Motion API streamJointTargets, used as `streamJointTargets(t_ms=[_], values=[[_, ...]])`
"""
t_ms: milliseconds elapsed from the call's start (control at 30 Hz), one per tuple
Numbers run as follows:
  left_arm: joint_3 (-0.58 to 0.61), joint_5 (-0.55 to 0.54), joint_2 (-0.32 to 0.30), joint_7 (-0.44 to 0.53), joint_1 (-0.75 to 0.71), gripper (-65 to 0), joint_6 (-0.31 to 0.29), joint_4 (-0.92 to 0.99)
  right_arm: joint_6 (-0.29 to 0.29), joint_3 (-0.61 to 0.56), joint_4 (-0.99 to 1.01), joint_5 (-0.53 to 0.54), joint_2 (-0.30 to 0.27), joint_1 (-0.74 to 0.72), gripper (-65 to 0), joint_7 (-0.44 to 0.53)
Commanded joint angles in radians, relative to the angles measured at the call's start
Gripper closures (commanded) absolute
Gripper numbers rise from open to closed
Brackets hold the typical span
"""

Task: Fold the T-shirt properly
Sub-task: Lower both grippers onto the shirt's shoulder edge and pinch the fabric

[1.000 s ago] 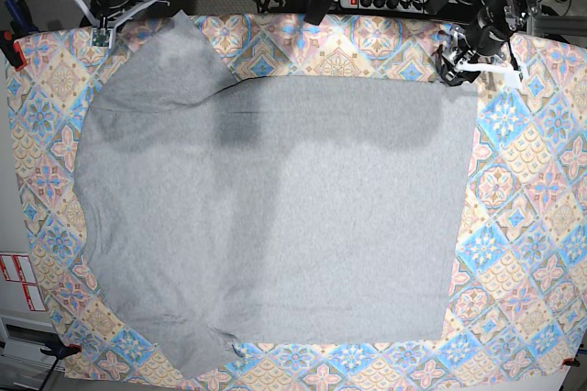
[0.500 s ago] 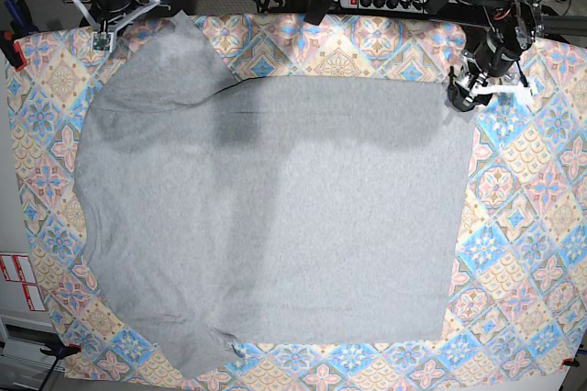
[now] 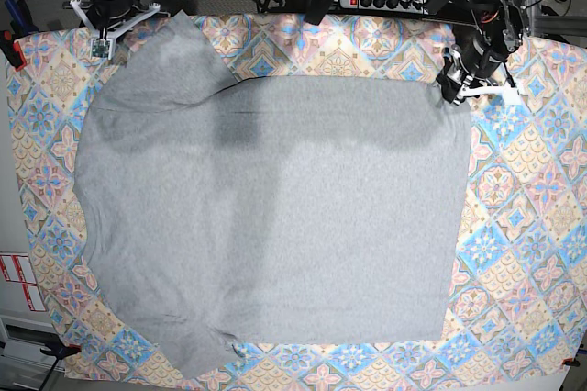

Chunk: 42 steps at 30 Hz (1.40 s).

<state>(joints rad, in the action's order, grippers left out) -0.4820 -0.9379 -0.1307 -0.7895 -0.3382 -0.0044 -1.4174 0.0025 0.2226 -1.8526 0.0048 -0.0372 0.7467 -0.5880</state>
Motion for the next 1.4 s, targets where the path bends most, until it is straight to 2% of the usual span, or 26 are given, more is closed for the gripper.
streamJointTargets(t_ms=[0, 133, 333, 500, 633, 1100, 1367], values=[[0.003, 0.010, -0.002, -0.032, -0.012, 0.0, 0.008, -0.006, -0.003, 0.005, -0.017, -0.002, -0.005, -0.003, -4.8, -0.008], [0.001, 0.012, -0.004, -0.032, -0.015, 0.0, 0.008, -0.006, -0.003, -0.022, -0.017, -0.001, -0.005, -0.051, -12.3, -0.077], [0.001, 0.015, -0.004, -0.032, -0.015, 0.0, 0.008, -0.006, -0.003, -0.075, -0.012, 0.014, -0.005, -0.114, -17.0, -0.132], [0.001, 0.016, -0.007, -0.032, -0.015, 0.0, 0.008, -0.006, -0.003, -0.019, -0.006, 0.226, 0.007, -0.183, -22.1, -0.204], [0.001, 0.016, -0.007, -0.032, -0.015, 0.0, 0.008, -0.006, -0.003, 0.034, 0.032, 0.324, 0.007, -0.210, -22.2, -0.227], [0.001, 0.018, -0.008, -0.032, -0.012, 0.0, 0.008, -0.006, -0.003, 0.033, 0.164, 0.329, 0.009, -0.209, -22.2, -0.221], [0.001, 0.018, -0.010, -0.032, -0.012, 0.0, 0.008, -0.004, 0.000, -0.007, 0.170, 0.357, 0.035, -0.209, -22.1, -0.221]])
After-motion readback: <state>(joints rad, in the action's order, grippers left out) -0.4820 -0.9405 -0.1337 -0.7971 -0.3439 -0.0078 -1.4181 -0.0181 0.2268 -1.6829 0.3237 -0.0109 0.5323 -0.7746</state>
